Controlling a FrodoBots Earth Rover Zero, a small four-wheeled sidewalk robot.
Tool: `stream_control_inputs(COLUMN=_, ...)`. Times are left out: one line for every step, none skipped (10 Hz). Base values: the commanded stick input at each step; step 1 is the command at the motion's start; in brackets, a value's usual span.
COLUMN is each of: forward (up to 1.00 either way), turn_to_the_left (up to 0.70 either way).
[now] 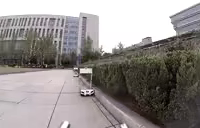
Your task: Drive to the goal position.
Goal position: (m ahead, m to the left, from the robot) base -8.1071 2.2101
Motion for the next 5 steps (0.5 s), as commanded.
stream_control_inputs(forward=0.04, turn_to_the_left=0.0)
stream_control_inputs(forward=0.03, turn_to_the_left=0.0)
stream_control_inputs(forward=0.01, turn_to_the_left=0.0)
stream_control_inputs(forward=0.0, turn_to_the_left=0.0)
stream_control_inputs(forward=0.0, turn_to_the_left=0.0)
